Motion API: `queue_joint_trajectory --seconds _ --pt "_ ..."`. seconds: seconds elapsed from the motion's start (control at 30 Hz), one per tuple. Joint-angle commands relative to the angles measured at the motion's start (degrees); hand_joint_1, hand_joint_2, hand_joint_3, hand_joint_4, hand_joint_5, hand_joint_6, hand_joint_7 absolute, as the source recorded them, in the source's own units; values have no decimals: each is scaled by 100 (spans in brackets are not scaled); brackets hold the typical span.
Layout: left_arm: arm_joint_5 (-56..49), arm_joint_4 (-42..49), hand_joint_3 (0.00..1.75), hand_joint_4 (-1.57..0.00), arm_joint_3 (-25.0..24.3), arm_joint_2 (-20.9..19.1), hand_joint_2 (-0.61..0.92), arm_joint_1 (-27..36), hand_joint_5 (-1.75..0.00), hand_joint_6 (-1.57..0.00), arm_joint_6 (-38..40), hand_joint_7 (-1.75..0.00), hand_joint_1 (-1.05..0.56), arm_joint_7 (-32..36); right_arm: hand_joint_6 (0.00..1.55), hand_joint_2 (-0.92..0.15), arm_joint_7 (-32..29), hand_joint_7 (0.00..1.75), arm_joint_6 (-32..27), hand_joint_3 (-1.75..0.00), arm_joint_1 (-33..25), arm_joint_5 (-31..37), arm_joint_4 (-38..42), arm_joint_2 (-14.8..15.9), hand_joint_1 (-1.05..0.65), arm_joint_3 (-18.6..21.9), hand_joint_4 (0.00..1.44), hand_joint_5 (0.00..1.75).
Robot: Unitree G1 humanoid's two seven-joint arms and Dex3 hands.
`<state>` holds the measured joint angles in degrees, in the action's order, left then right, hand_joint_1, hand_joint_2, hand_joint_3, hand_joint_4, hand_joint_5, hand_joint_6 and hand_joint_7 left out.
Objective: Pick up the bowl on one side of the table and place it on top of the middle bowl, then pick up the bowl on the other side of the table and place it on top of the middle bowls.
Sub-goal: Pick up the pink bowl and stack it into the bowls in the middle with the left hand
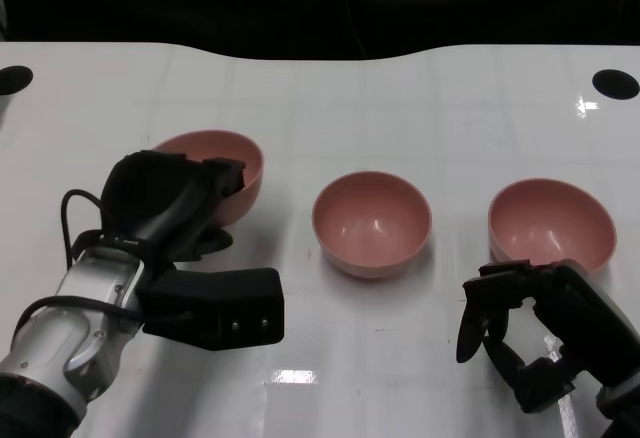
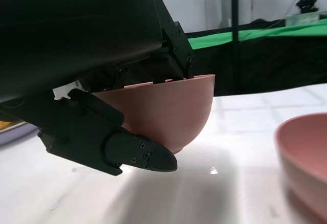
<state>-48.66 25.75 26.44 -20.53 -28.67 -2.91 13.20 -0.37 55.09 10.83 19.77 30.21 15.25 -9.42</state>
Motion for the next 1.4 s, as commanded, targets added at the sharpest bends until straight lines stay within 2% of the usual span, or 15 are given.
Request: queue_joint_trajectory --seconds 0.03,0.1,0.17,0.2,0.47,0.57,0.63,0.7,0.77,0.9,0.97,1.2,1.3,1.37,1.4 --pt "154 -87 60 -85 -74 5 74 -202 -175 -65 -193 -169 -27 -90 104 -3 -30 115 31 -164 27 -21 45 28 37 24 100 164" --pt "163 -80 72 -85 -44 74 69 -261 -175 -68 -254 -161 -28 -65 104 -3 -44 115 51 -164 28 -14 59 22 37 24 101 163" --pt "117 -48 76 -85 11 132 65 -339 -175 -79 -341 -131 -29 5 105 -3 -45 115 85 -164 35 -16 88 21 38 20 101 163" --pt "90 -13 78 -85 40 155 65 -382 -175 -82 -421 -128 -28 63 105 -3 -42 115 100 -164 38 -23 102 20 38 18 101 163" --pt "-40 317 91 -86 213 525 58 -751 -175 -82 -691 -139 -27 261 104 -4 -37 115 117 -164 36 2 92 23 34 7 101 162" --pt "-9 450 47 -86 243 720 73 -845 -175 -86 -758 -113 -32 347 104 -4 -26 115 68 -165 26 6 72 22 32 4 101 164" --pt "-12 571 50 -86 283 813 75 -902 -175 -81 -893 -134 -27 465 104 -5 -18 115 82 -164 27 8 79 27 32 -4 100 164" --pt "6 719 82 -87 309 896 62 -965 -175 -76 -1050 -156 -25 556 103 -5 -24 116 108 -163 31 20 86 33 32 -9 101 165" --pt "13 867 102 -89 347 974 55 -1045 -175 -74 -1184 -168 -25 587 103 -5 -38 116 136 -163 42 29 110 28 33 -10 100 166" --pt "11 1114 113 -91 423 1141 49 -1162 -175 -76 -1388 -168 -29 625 103 -5 -5 116 114 -163 50 12 111 31 32 -23 99 165" --pt "-52 1204 112 -91 492 1181 48 -1207 -175 -75 -1435 -169 -30 667 102 -5 -5 116 149 -163 62 6 136 33 31 -28 99 163" --pt "-33 1625 84 -87 658 1378 57 -1315 -175 -78 -1667 -140 -32 807 102 -6 16 115 167 -160 61 -8 138 32 30 -37 99 160" --pt "-56 1790 63 -86 744 1425 66 -1335 -175 -85 -1704 -112 -35 849 103 -5 16 115 165 -161 63 -10 125 19 30 -42 100 160" --pt "28 1914 61 -82 741 1451 70 -1325 -172 -82 -1784 -119 -32 811 103 -5 36 115 155 -162 65 -20 123 22 30 -50 100 160" --pt "59 1965 57 -81 733 1463 73 -1323 -161 -79 -1812 -116 -33 794 102 -5 44 115 150 -161 65 -20 120 26 29 -53 99 160"
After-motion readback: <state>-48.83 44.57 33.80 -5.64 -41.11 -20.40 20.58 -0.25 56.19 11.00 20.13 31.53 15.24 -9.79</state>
